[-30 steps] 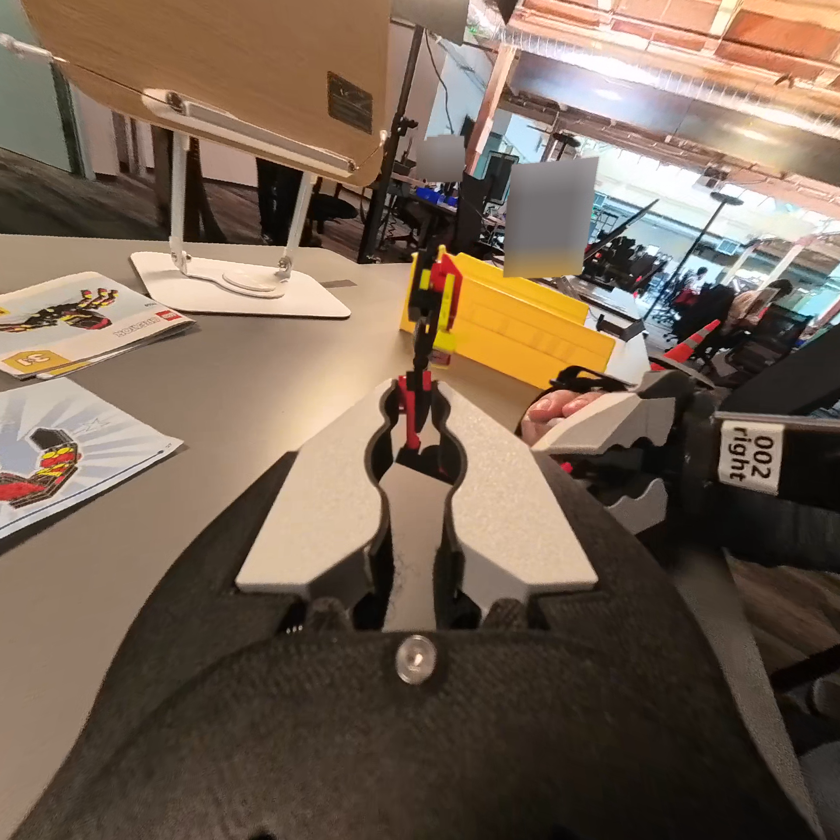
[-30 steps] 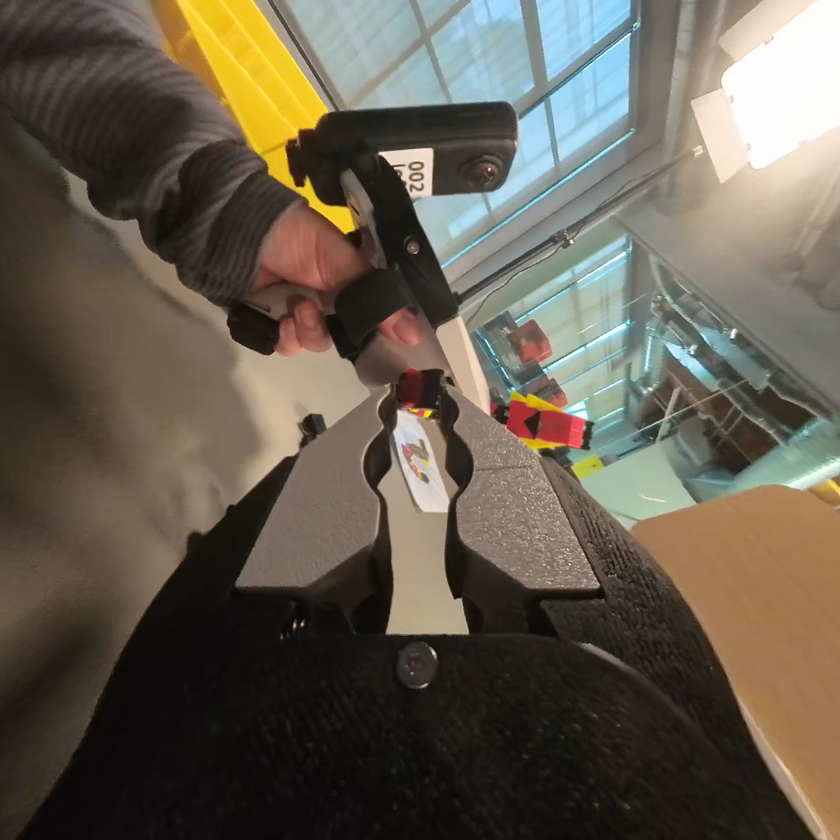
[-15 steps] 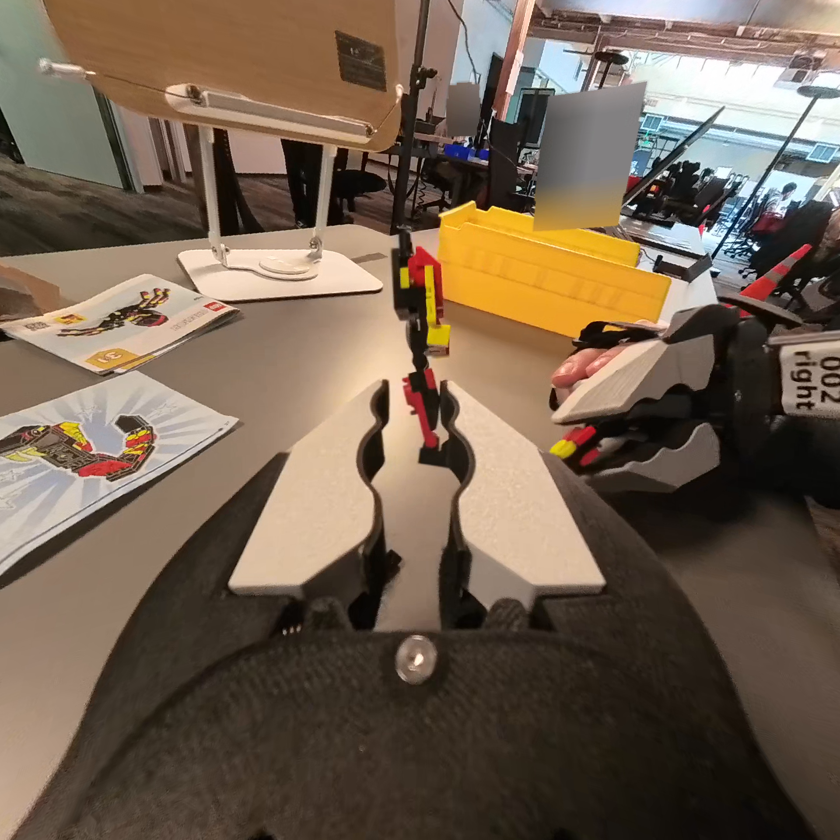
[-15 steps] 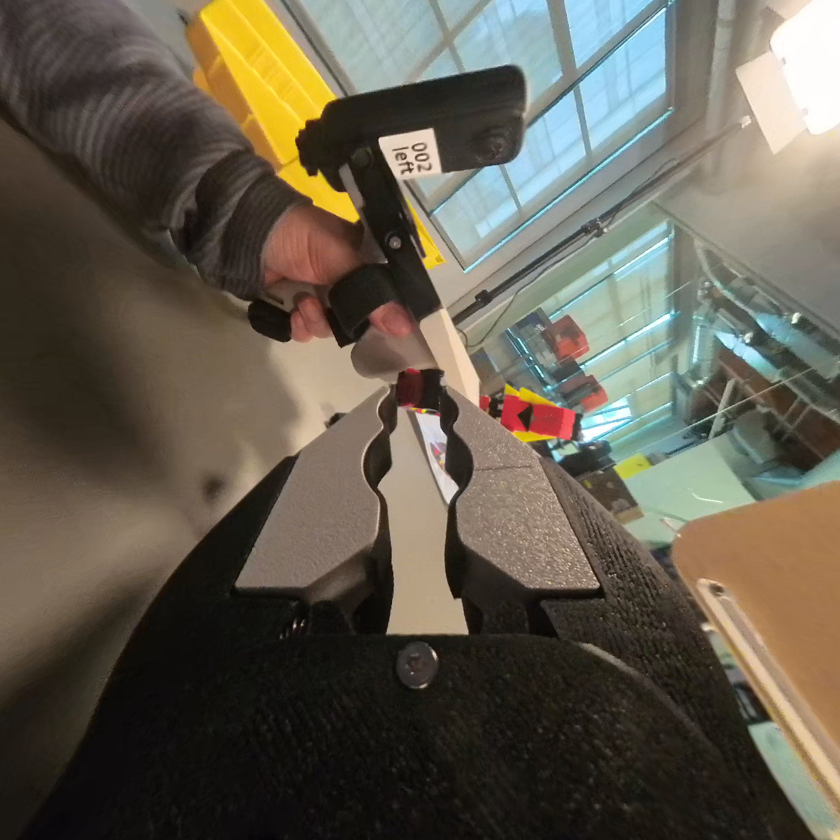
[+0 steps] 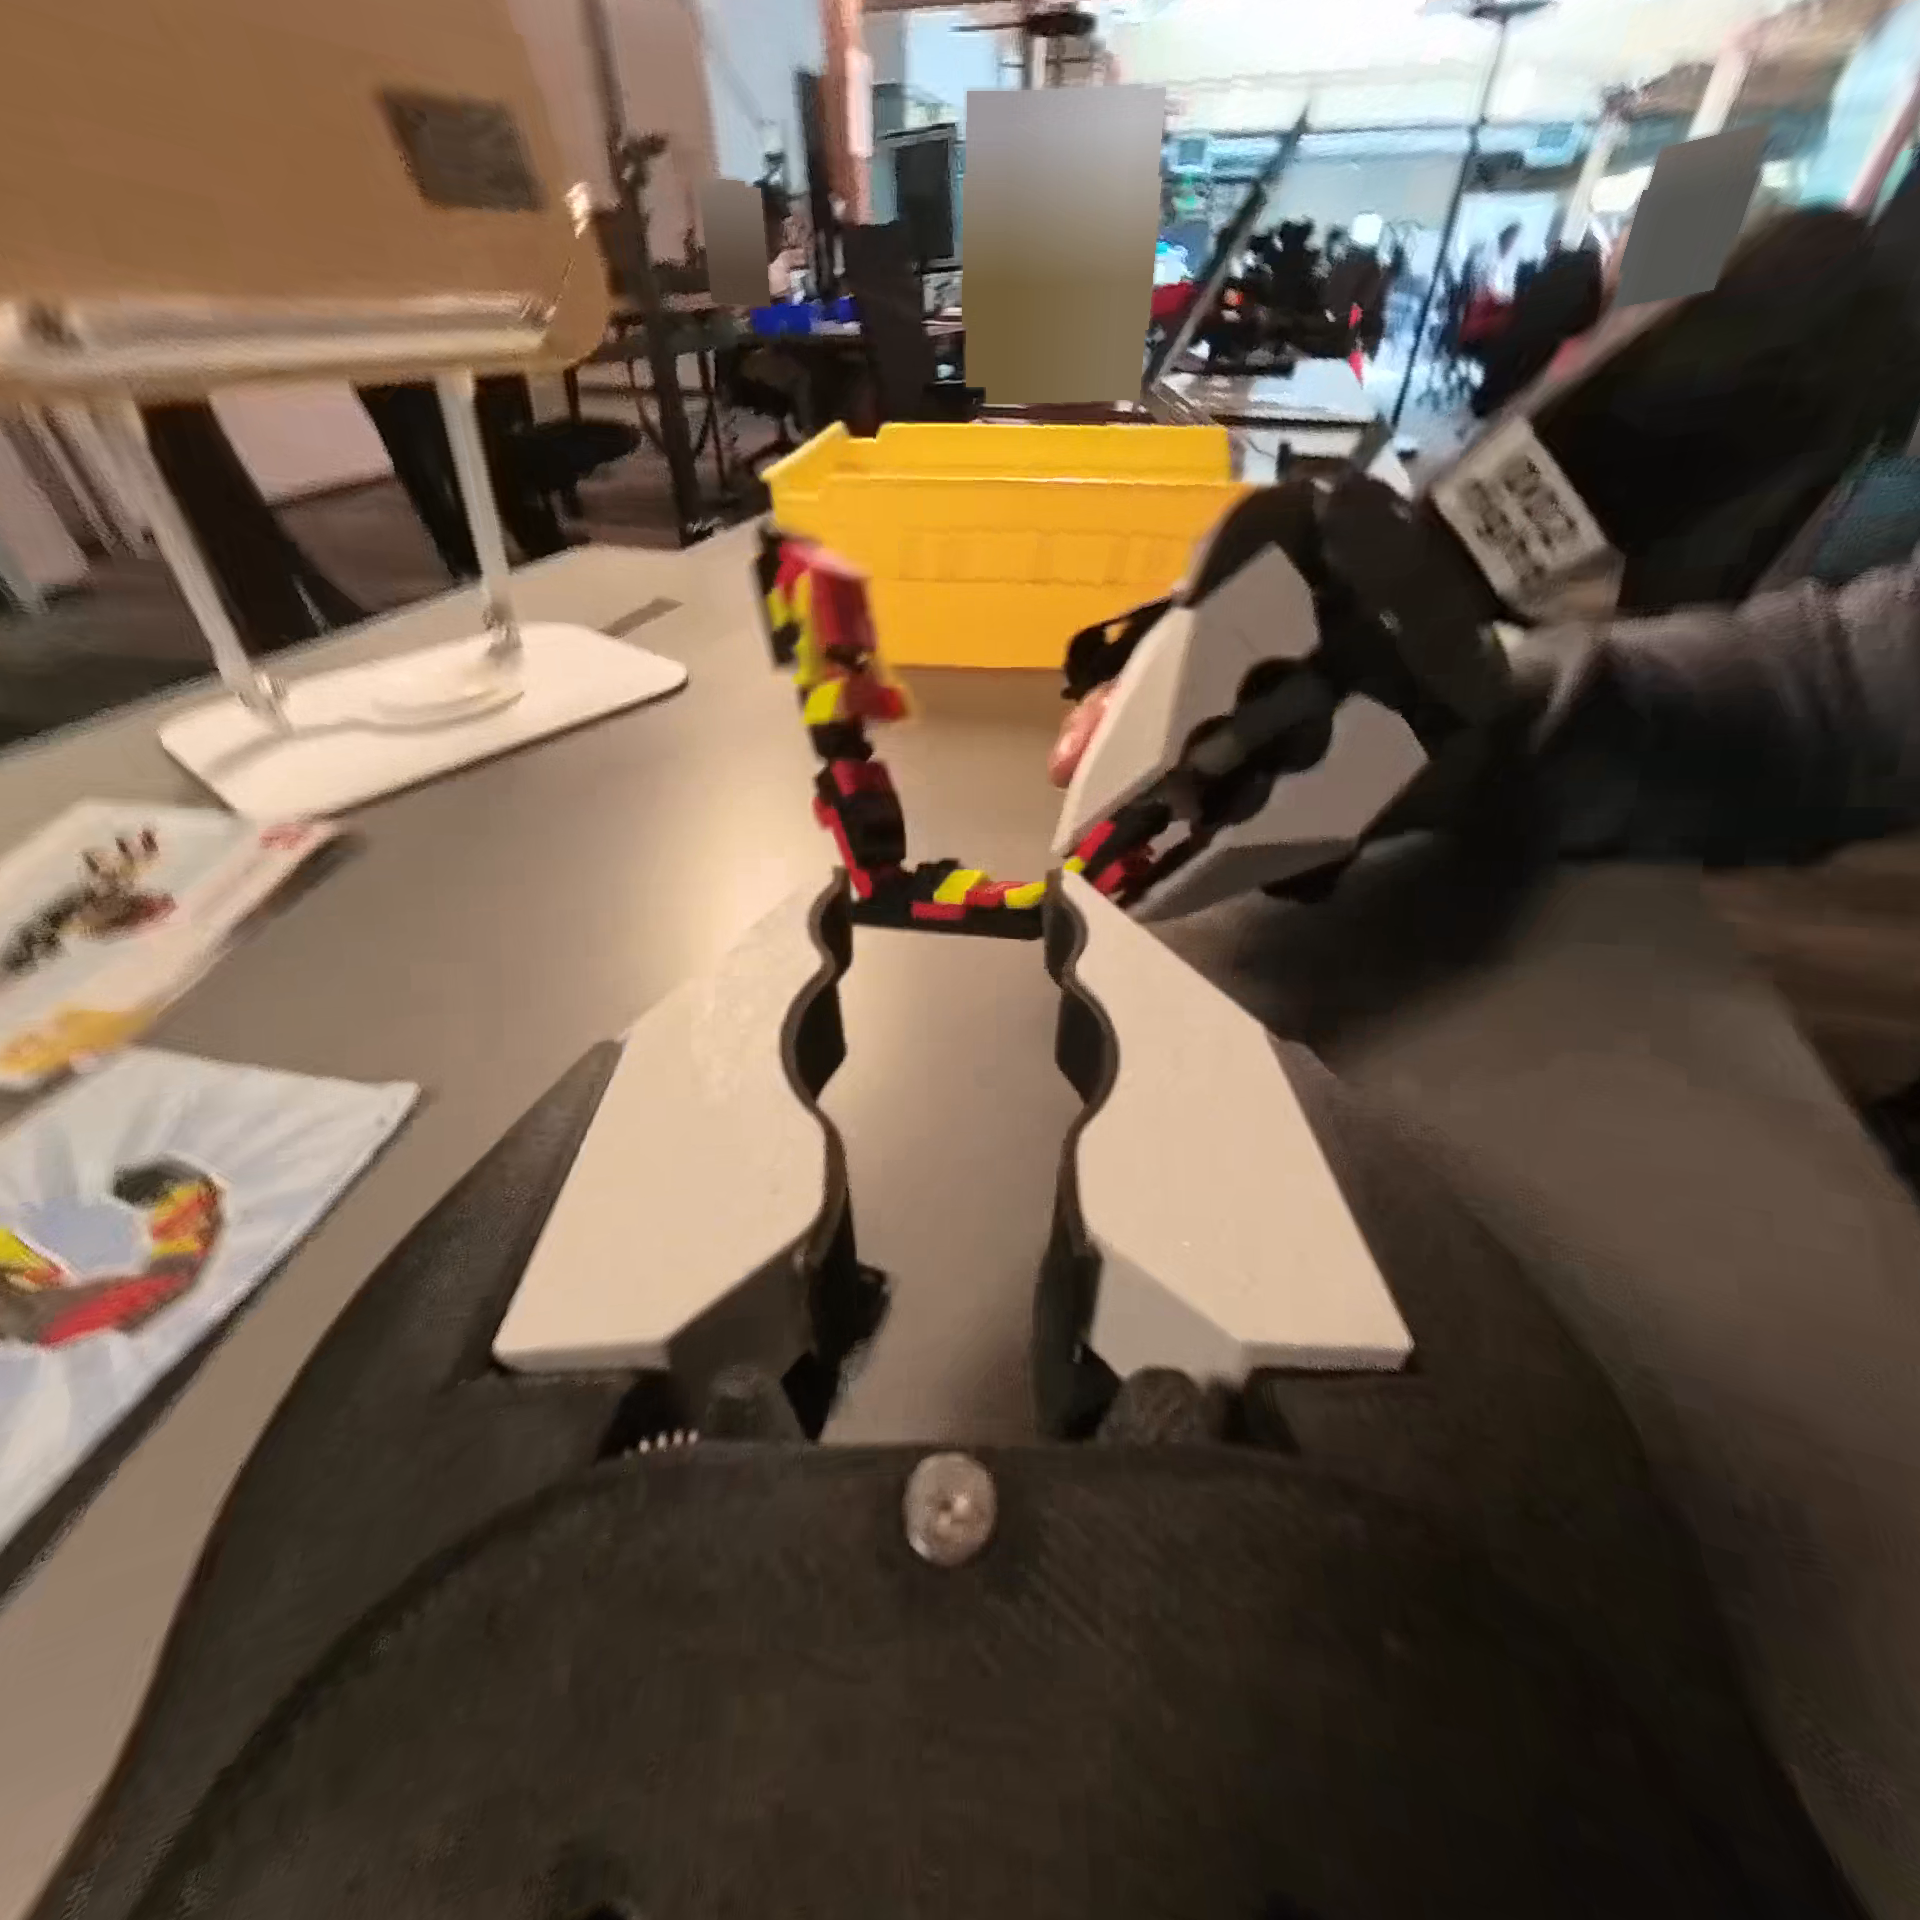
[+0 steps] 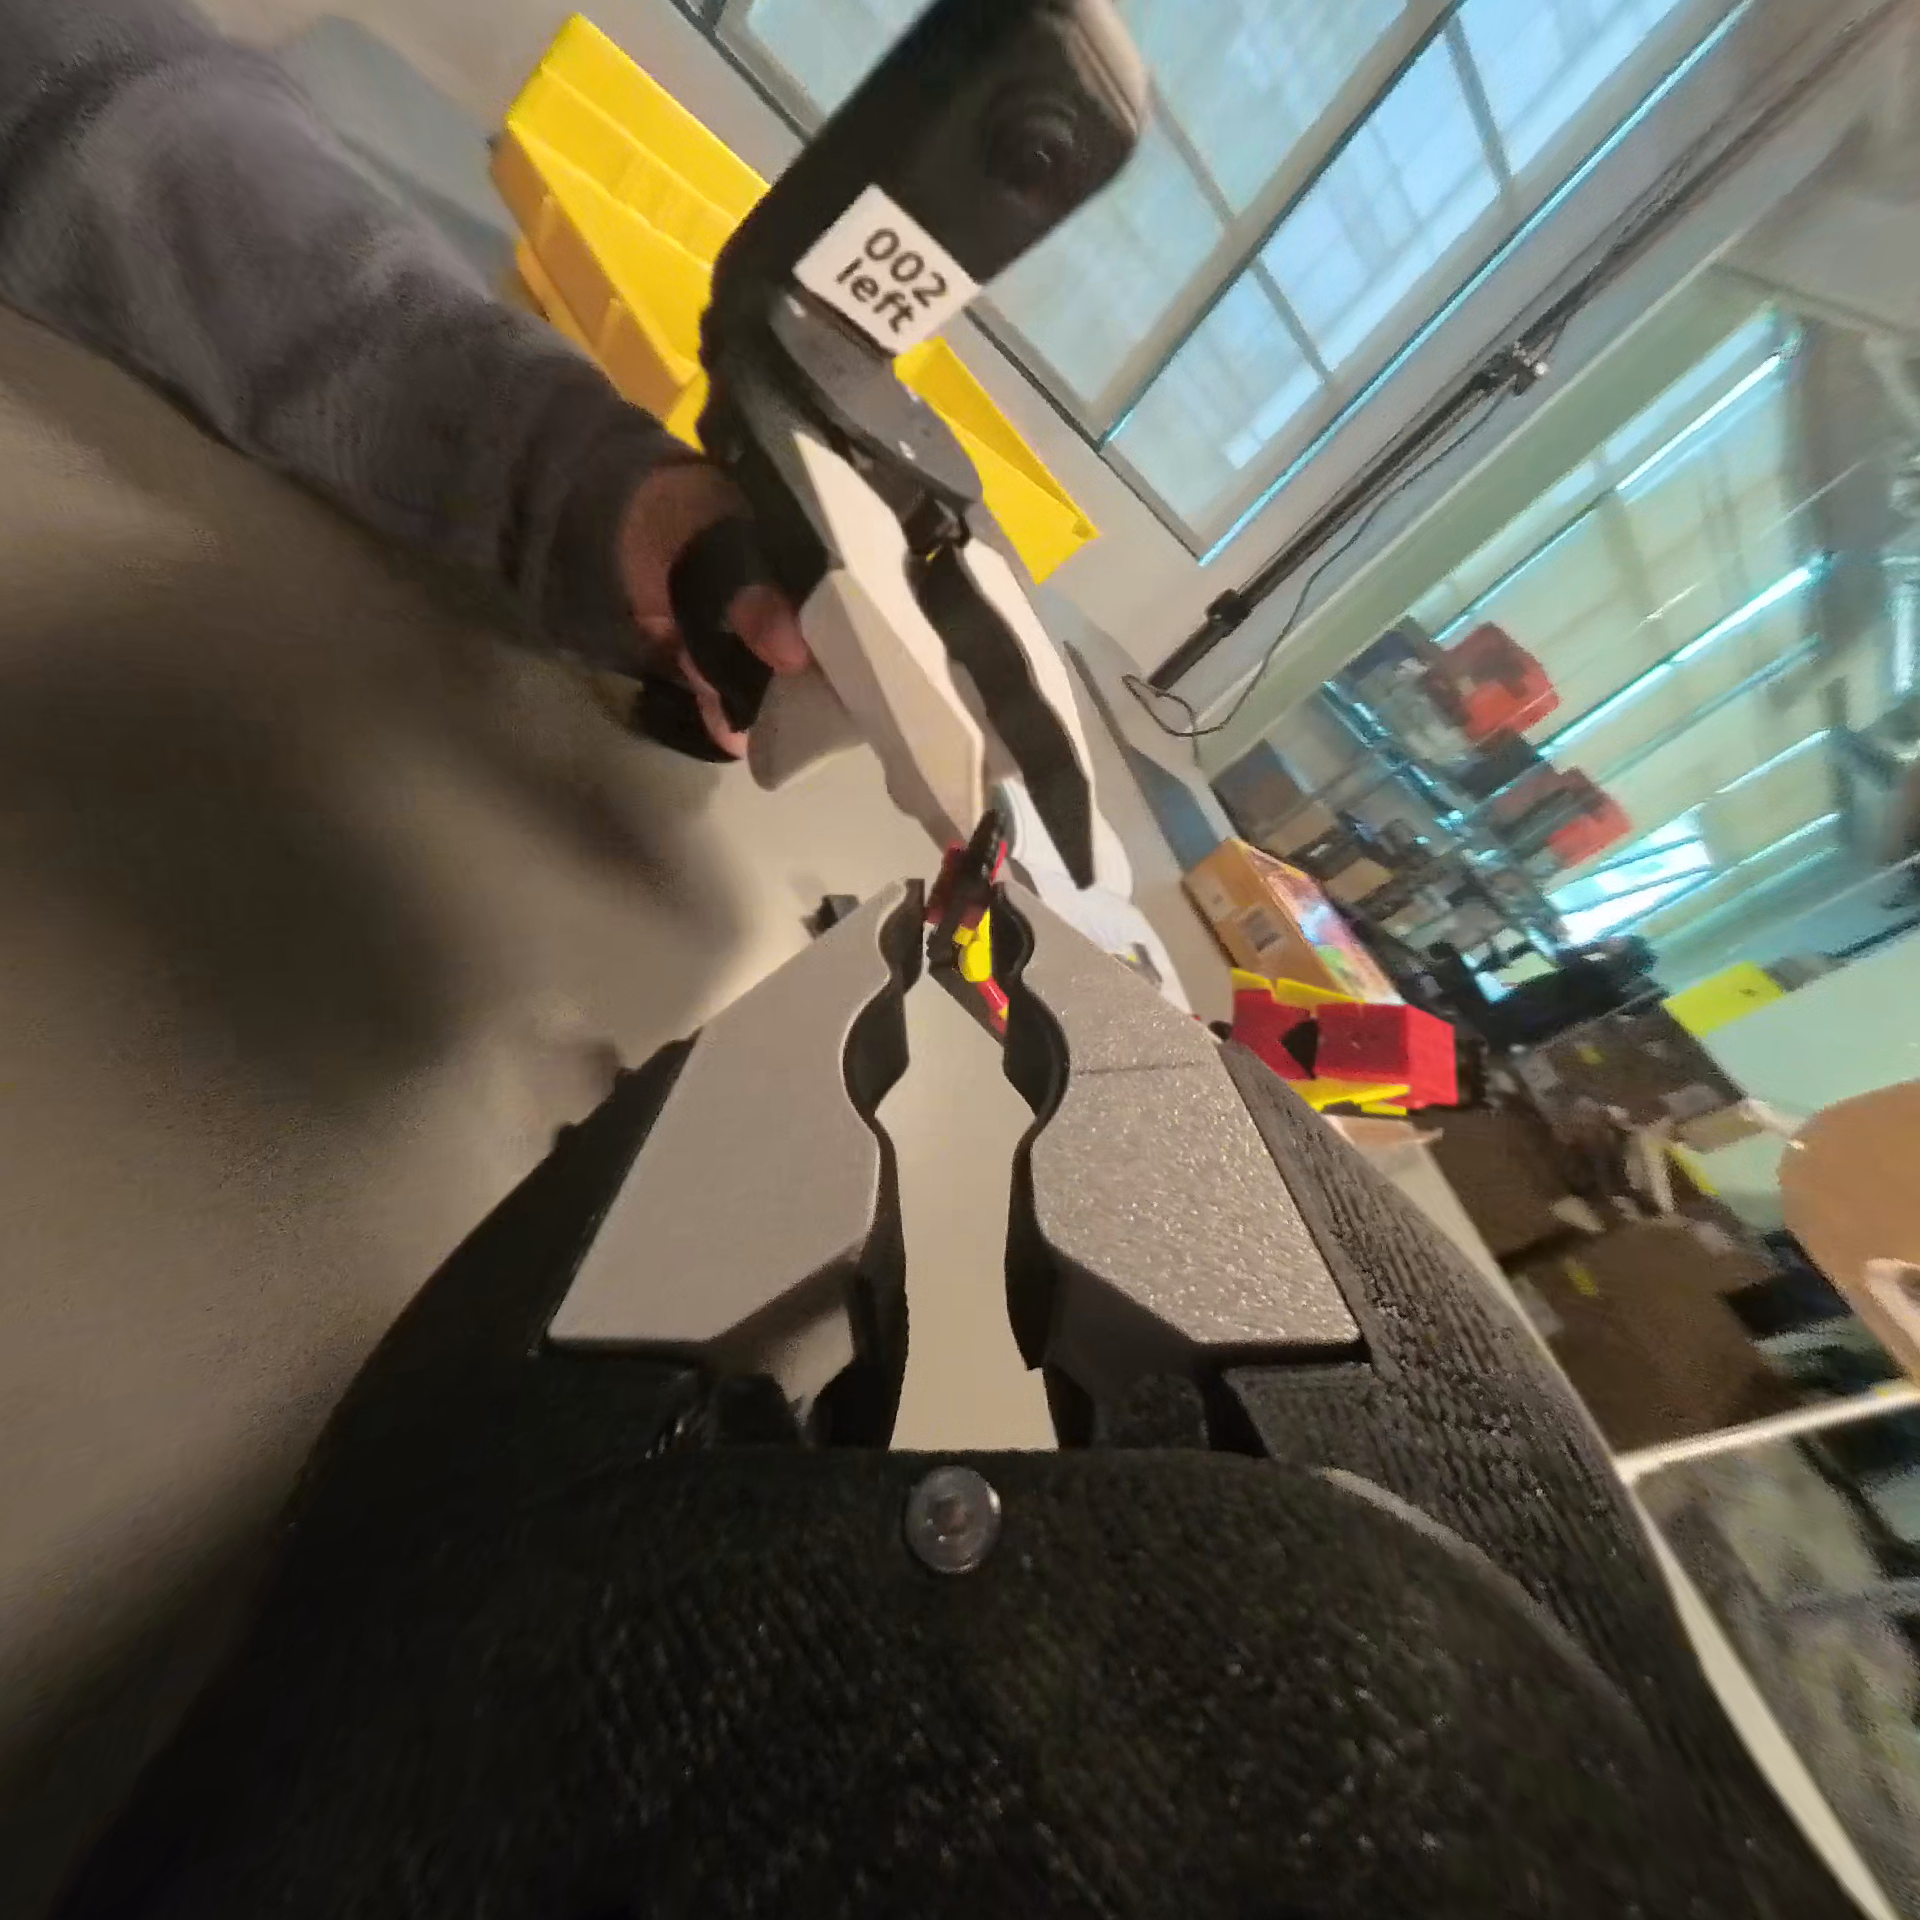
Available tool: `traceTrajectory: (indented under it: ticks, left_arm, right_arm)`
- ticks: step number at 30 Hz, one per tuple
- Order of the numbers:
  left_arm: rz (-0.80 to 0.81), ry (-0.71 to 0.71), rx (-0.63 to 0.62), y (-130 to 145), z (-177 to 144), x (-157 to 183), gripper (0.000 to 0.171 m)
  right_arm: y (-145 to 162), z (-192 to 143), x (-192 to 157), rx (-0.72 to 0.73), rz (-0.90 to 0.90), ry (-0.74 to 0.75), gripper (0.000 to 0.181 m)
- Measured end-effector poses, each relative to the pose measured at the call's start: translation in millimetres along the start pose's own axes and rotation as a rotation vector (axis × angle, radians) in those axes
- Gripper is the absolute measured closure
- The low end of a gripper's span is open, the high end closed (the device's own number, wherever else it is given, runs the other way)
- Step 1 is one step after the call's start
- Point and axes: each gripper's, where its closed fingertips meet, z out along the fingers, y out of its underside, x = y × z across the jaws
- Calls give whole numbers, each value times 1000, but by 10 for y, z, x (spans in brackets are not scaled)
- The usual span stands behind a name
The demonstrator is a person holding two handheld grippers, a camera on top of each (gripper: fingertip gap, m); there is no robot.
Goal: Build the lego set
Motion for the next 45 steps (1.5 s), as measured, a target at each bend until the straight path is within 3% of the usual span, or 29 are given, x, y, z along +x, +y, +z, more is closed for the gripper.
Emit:
traceTrajectory:
  ticks: [4, 12, 23, 41, 45]
  left_arm:
    - [202, 92, -2, 31, -80, 199, 127]
    - [286, 129, -44, 103, -8, 370, 121]
    - [317, 180, -51, 143, 63, 545, 153]
    - [345, 158, -107, 212, 83, 508, 160]
    - [432, 115, -156, 301, 104, 469, 162]
  right_arm:
    - [2, -21, -22, 23, 86, -52, 172]
    - [-113, -102, -109, 118, 272, -197, 172]
    - [-245, -151, -200, 203, 417, -316, 171]
    - [-171, -111, -126, 193, 432, -252, 168]
    - [-193, -161, 6, 224, 439, -201, 155]
